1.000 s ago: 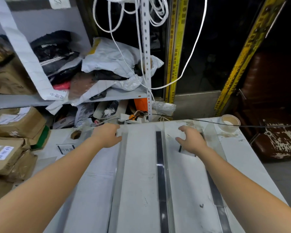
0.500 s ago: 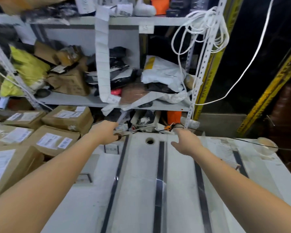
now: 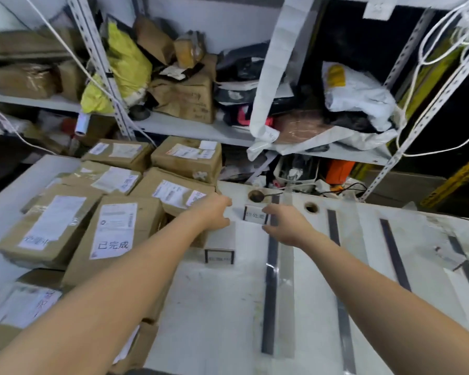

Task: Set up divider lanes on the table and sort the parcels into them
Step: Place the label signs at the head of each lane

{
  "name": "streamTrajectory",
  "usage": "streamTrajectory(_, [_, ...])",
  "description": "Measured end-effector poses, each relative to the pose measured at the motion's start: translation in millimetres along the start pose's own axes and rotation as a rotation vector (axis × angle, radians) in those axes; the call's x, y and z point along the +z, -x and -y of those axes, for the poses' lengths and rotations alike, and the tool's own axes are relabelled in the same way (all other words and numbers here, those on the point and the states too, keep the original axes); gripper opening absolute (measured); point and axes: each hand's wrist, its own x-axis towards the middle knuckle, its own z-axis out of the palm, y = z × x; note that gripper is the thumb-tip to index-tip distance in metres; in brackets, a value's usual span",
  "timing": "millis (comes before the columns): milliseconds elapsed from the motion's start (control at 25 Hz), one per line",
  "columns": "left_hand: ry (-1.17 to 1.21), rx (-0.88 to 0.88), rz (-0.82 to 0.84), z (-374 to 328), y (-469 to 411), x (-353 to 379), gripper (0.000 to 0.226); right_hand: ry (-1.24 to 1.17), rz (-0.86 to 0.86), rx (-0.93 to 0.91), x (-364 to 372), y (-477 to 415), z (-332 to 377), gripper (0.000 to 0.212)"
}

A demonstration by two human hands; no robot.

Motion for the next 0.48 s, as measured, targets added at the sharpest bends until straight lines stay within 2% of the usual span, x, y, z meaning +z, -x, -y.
streamTrajectory(320, [0.078,0.002,0.050,29.5,16.2,70.8,0.059,-0.053,0.190,-0.033,103.3,-23.7,30.9,0.043])
streamTrajectory(480, [0.081,-0.032,0.073,43.6,20.9,88.9,0.051,0.006,0.209,-0.032,132.5,-31.3,34.5,0.023])
